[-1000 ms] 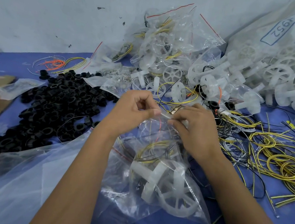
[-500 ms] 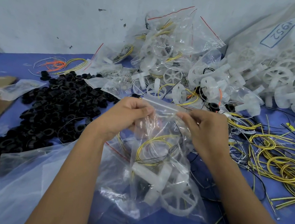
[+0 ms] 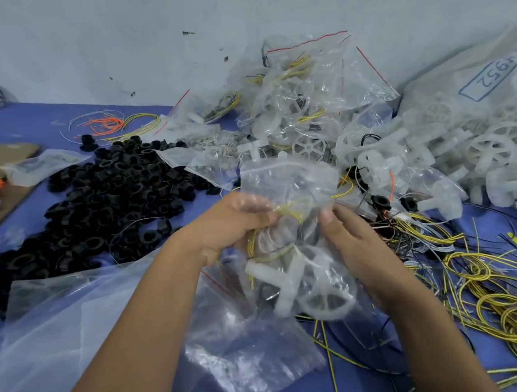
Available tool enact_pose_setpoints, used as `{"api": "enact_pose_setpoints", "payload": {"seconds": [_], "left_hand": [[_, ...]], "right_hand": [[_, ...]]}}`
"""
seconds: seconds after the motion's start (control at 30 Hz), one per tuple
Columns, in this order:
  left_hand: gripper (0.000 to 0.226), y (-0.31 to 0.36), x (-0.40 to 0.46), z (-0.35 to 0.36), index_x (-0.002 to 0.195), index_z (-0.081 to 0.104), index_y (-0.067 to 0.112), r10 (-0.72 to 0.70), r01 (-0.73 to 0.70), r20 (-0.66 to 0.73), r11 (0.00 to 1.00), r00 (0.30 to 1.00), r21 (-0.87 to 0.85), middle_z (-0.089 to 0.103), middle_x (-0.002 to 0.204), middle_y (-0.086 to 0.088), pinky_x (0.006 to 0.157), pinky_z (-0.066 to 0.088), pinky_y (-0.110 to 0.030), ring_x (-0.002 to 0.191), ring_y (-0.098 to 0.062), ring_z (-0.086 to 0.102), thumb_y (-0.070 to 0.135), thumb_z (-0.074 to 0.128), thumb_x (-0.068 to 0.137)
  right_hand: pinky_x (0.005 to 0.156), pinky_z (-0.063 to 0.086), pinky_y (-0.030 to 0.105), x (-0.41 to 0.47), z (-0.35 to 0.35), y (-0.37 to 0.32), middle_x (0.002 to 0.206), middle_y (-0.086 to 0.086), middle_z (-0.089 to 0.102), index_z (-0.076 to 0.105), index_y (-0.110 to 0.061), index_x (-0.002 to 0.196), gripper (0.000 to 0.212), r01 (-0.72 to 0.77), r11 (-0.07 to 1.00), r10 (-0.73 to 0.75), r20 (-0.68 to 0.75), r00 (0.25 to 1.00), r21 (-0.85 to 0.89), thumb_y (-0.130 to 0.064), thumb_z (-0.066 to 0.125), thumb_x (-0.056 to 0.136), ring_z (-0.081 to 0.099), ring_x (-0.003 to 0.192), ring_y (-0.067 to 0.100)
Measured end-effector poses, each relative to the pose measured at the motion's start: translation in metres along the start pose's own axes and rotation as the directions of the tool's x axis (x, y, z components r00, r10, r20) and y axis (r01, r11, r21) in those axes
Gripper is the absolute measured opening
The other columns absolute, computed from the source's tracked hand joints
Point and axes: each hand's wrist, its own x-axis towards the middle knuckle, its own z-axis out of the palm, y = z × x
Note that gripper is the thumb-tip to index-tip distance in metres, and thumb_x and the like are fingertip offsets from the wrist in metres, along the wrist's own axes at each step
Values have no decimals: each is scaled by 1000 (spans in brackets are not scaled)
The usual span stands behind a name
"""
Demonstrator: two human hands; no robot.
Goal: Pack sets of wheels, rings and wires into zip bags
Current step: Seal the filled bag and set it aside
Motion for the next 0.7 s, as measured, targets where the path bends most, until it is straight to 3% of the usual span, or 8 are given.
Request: {"api": "enact_pose_setpoints", "payload": {"seconds": [0.07, 0.13, 0.23, 0.3, 0.4, 0.5, 0.6, 0.7], "left_hand": [[9, 3, 4, 1, 94, 79, 8, 43, -51, -135, 997, 990, -63, 75, 104, -23, 92, 54, -50, 90, -30, 68, 11, 71, 95], [15, 3, 8, 4, 81, 81, 17, 70, -79, -197, 996, 978, -43, 78, 93, -17, 88, 57, -48, 82, -26, 71, 14, 73, 93], [19, 4, 13, 3, 82, 81, 20, 17, -69, -283, 983, 959, -172, 78, 85, -6, 73, 59, -37, 75, -21, 71, 30, 71, 96], [29, 8, 17, -1, 97, 76, 13, -14, -93, -347, 953, 938, -289, 77, 83, -5, 61, 59, -34, 69, -21, 71, 40, 65, 99], [39, 11, 19, -9, 103, 69, 8, 15, -144, -374, 937, 927, -319, 78, 89, -11, 62, 63, -40, 66, -28, 74, 44, 55, 103], [42, 12, 19, -13, 103, 66, 7, 25, -145, -344, 933, 939, -328, 78, 93, -15, 53, 60, -32, 63, -29, 74, 47, 50, 104], [44, 10, 18, -10, 105, 65, 6, 20, -135, -348, 941, 937, -309, 78, 92, -16, 52, 57, -30, 64, -30, 73, 47, 50, 104], [38, 7, 15, -12, 101, 66, 7, 30, -136, -357, 952, 934, -275, 77, 91, -17, 52, 56, -30, 63, -28, 72, 43, 54, 104]], "right_hand": [[82, 61, 34, -4, 2, -2, 112, -2, 76, 68, -39, 119, 70, -76, 997, 70, 186, 980, 23, -83, 71, 65, 74, 102, 22], [81, 60, 34, -6, 4, -6, 118, 3, 75, 66, -38, 125, 53, -57, 998, 45, 287, 957, 34, -63, 75, 79, 74, 104, 23], [65, 62, 39, 1, 8, -16, 107, 16, 75, 76, -17, 108, 28, -137, 944, 68, 230, 971, 300, -34, 75, 85, 75, 83, 28], [60, 60, 35, 13, 10, -28, 96, 12, 75, 81, -19, 92, 21, -201, 891, 143, 169, 975, 407, -35, 77, 79, 73, 75, 22], [68, 62, 32, 59, 7, -61, 88, 2, 75, 77, -20, 94, 25, -120, 853, 106, 57, 993, 507, -38, 66, 82, 72, 81, 17], [70, 59, 34, 134, -4, -114, 97, 0, 74, 75, -21, 102, 22, 10, 800, -22, 11, 1000, 600, -37, 64, 91, 71, 92, 19], [84, 61, 40, 198, -16, -157, 124, 18, 64, 58, -8, 123, 39, 17, 638, 37, -53, 998, 770, -36, 68, 97, 67, 114, 35], [88, 61, 46, 227, -9, -164, 141, 30, 44, 40, -7, 142, 63, -55, 701, 127, -49, 991, 711, -29, 73, 94, 58, 121, 41]]}}
